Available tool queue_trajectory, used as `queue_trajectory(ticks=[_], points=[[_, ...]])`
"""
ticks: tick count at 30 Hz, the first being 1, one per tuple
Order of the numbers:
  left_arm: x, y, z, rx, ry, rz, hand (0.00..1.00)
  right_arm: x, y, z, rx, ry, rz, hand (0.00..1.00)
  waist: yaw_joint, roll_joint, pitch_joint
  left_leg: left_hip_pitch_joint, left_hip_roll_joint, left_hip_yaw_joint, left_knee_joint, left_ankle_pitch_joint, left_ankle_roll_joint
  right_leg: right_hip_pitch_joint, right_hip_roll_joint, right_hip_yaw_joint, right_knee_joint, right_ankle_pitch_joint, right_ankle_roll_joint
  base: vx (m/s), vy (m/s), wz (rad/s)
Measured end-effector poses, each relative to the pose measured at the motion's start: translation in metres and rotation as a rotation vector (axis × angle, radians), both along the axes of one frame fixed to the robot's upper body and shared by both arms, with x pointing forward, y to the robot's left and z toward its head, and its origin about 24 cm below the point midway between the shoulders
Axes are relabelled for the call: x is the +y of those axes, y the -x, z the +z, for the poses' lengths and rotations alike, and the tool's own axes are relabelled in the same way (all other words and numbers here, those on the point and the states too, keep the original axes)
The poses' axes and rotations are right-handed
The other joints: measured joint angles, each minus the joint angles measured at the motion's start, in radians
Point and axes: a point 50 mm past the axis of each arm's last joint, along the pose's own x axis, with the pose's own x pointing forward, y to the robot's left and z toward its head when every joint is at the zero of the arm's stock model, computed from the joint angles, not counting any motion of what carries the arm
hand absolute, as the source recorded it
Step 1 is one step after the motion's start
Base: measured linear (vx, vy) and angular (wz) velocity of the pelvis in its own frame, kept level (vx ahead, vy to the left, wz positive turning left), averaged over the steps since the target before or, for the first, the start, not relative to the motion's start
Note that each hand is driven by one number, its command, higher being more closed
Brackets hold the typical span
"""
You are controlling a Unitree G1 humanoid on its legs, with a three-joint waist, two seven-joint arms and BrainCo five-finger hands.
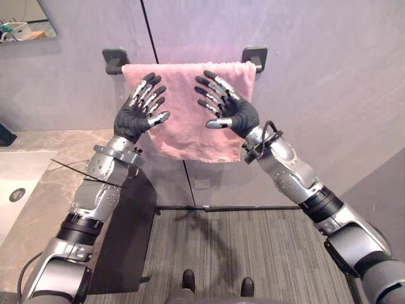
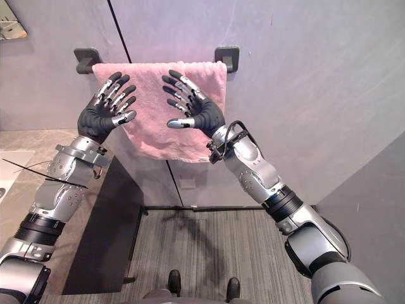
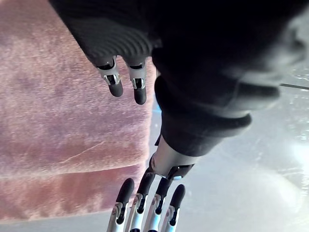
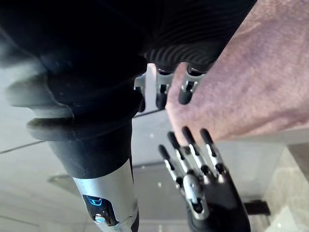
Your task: Organize washtable
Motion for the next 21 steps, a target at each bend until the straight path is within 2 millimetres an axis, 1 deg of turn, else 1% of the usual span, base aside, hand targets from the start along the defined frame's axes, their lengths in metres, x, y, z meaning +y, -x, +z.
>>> queue_trajectory(ticks=[2, 3, 4, 5, 7, 8, 10, 13, 15, 17, 19, 21], points=[[0.003, -0.006, 0.002, 0.009, -0.007, 0.017, 0.0, 0.0, -0.002, 0.003, -0.004, 0.008, -0.002, 0.0, -0.005, -0.009, 0.009, -0.04, 0.004, 0.006, 0.0, 0.013, -0.001, -0.043, 0.004, 0.004, 0.0, 0.011, -0.003, -0.06, -0.002, -0.07], [0.007, -0.011, 0.004, 0.023, -0.018, 0.029, 0.0, 0.0, -0.006, 0.007, -0.009, 0.017, -0.01, 0.0, -0.011, -0.017, 0.02, -0.061, 0.007, 0.013, 0.0, 0.02, 0.0, -0.067, 0.006, 0.009, 0.0, 0.021, -0.006, -0.07, -0.005, -0.1], [0.008, -0.014, 0.006, 0.028, -0.022, 0.033, 0.0, 0.0, -0.008, 0.01, -0.017, 0.021, -0.015, 0.0, -0.014, -0.019, 0.032, -0.066, 0.008, 0.019, 0.0, 0.023, 0.002, -0.073, 0.007, 0.011, 0.0, 0.024, -0.006, -0.09, -0.002, -0.15], [0.008, -0.019, 0.009, 0.033, -0.028, 0.036, 0.0, -0.002, -0.01, 0.018, -0.038, 0.028, -0.021, 0.0, -0.015, -0.026, 0.055, -0.076, 0.009, 0.023, 0.0, 0.027, 0.003, -0.087, 0.009, 0.02, 0.0, 0.031, -0.005, -0.1, -0.007, -0.16], [0.008, -0.022, 0.013, 0.032, -0.031, 0.042, 0.0, -0.002, -0.011, 0.027, -0.064, 0.029, -0.021, 0.0, -0.02, -0.029, 0.066, -0.108, 0.01, 0.025, 0.0, 0.03, 0.002, -0.122, 0.008, 0.024, 0.0, 0.031, -0.004, -0.09, -0.008, -0.11], [0.007, -0.024, 0.018, 0.021, -0.032, 0.036, 0.0, -0.003, -0.011, 0.031, -0.076, 0.033, -0.025, 0.0, -0.021, -0.029, 0.084, -0.113, 0.01, 0.028, 0.0, 0.032, 0.002, -0.129, 0.008, 0.025, 0.0, 0.034, -0.004, -0.08, -0.002, -0.05], [0.003, -0.028, 0.034, -0.023, -0.031, 0.028, 0.0, -0.005, -0.012, 0.033, -0.081, 0.034, -0.035, 0.0, -0.02, -0.03, 0.11, -0.145, 0.01, 0.03, 0.0, 0.041, 0.001, -0.161, 0.009, 0.025, 0.0, 0.045, -0.01, -0.08, -0.001, -0.04], [0.0, -0.035, 0.052, -0.062, -0.031, 0.032, 0.0, -0.004, -0.015, 0.037, -0.087, 0.032, -0.046, 0.0, -0.02, -0.03, 0.145, -0.17, 0.011, 0.029, 0.0, 0.052, 0.007, -0.188, 0.011, 0.025, 0.001, 0.057, -0.008, -0.04, -0.002, -0.01], [-0.004, -0.038, 0.057, -0.067, -0.043, 0.024, 0.0, -0.007, -0.018, 0.04, -0.086, 0.025, -0.069, 0.0, -0.019, -0.03, 0.16, -0.178, 0.01, 0.029, 0.0, 0.058, 0.011, -0.196, 0.011, 0.025, 0.001, 0.061, -0.009, 0.0, 0.0, 0.0], [-0.006, -0.04, 0.061, -0.074, -0.047, 0.02, 0.0, -0.006, -0.019, 0.047, -0.103, 0.024, -0.072, 0.0, -0.022, -0.031, 0.171, -0.188, 0.009, 0.029, 0.0, 0.058, 0.011, -0.206, 0.01, 0.026, 0.001, 0.061, -0.009, 0.0, 0.0, 0.0], [-0.008, -0.044, 0.07, -0.093, -0.049, 0.024, 0.0, -0.005, -0.021, 0.057, -0.128, 0.024, -0.079, 0.0, -0.021, -0.031, 0.193, -0.193, 0.009, 0.028, 0.001, 0.058, 0.011, -0.21, 0.011, 0.025, 0.001, 0.062, -0.009, 0.0, 0.0, 0.0], [-0.007, -0.049, 0.084, -0.114, -0.048, 0.041, 0.0, -0.002, -0.021, 0.068, -0.159, 0.019, -0.08, 0.0, -0.019, -0.032, 0.2, -0.216, 0.01, 0.027, 0.0, 0.058, 0.011, -0.233, 0.012, 0.025, 0.001, 0.062, -0.01, -0.03, -0.003, 0.01]])
